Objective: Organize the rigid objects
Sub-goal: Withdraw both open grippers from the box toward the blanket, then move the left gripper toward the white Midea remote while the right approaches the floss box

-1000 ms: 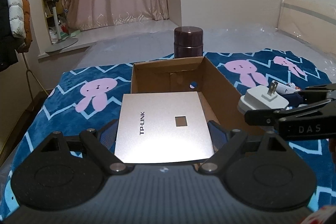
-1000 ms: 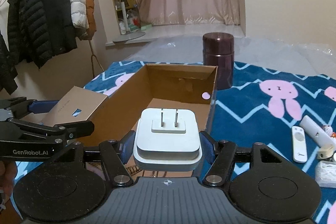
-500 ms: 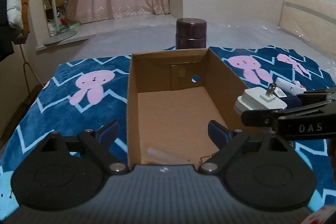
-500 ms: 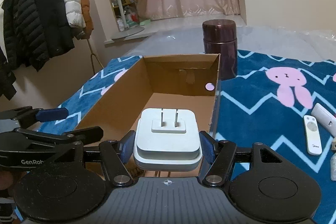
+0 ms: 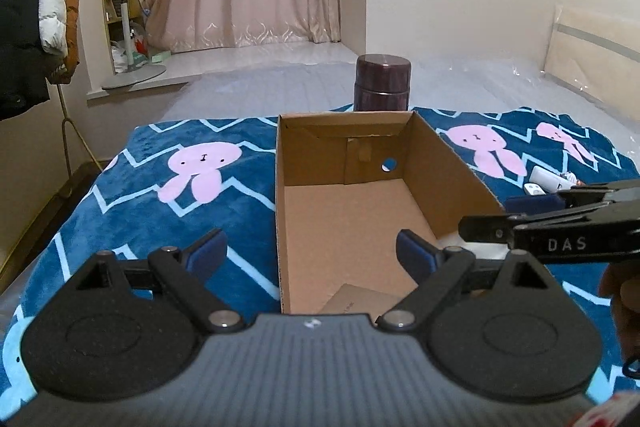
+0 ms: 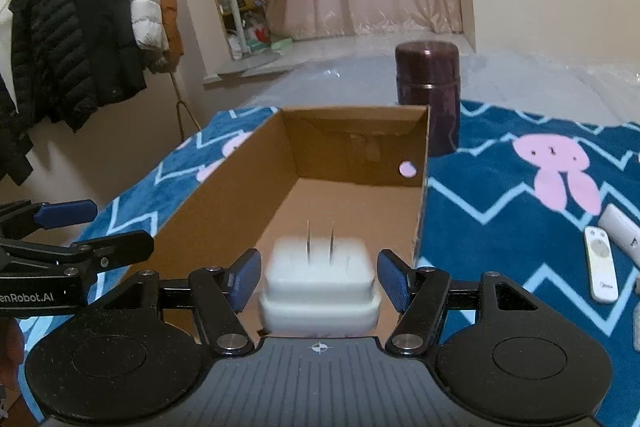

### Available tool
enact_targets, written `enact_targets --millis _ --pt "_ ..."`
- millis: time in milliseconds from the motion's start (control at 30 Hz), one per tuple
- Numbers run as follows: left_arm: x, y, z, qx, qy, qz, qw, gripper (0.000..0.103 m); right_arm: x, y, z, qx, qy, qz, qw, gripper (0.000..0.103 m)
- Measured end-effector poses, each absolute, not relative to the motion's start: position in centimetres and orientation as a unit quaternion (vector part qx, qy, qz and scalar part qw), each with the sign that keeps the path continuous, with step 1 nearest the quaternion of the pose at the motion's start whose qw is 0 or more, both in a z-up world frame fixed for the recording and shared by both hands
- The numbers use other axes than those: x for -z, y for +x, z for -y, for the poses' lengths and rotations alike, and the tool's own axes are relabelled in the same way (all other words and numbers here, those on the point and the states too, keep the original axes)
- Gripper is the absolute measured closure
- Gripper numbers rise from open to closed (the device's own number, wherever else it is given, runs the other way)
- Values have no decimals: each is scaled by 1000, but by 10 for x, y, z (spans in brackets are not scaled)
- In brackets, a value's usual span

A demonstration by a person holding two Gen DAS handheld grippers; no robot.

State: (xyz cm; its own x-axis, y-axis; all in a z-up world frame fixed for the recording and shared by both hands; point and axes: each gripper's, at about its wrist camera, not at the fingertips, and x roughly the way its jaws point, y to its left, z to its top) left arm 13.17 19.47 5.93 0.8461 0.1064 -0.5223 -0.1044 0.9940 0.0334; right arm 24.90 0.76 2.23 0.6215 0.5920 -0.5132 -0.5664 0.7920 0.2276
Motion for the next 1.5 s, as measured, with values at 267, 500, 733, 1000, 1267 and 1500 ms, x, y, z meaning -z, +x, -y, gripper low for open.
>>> enact_targets --millis 267,500,733,1000,1267,1500 --pt "-66 116 -183 -52 -2 -265 963 14 -28 230 23 -298 46 -285 910 27" --pt "-73 94 -153 -32 -3 -260 965 14 -27 198 70 -247 48 -293 922 26" --pt "-79 69 -110 -3 -15 -253 967 14 -24 168 128 -186 53 -300 934 26" --pt "-78 58 -68 26 -18 -256 966 14 -21 143 179 -140 56 -305 940 26" --pt "-74 56 -41 46 -11 -265 963 14 -12 134 209 -118 65 -317 939 26" --pt "-70 58 -23 61 -1 -269 961 14 -4 135 222 -109 75 -326 936 26"
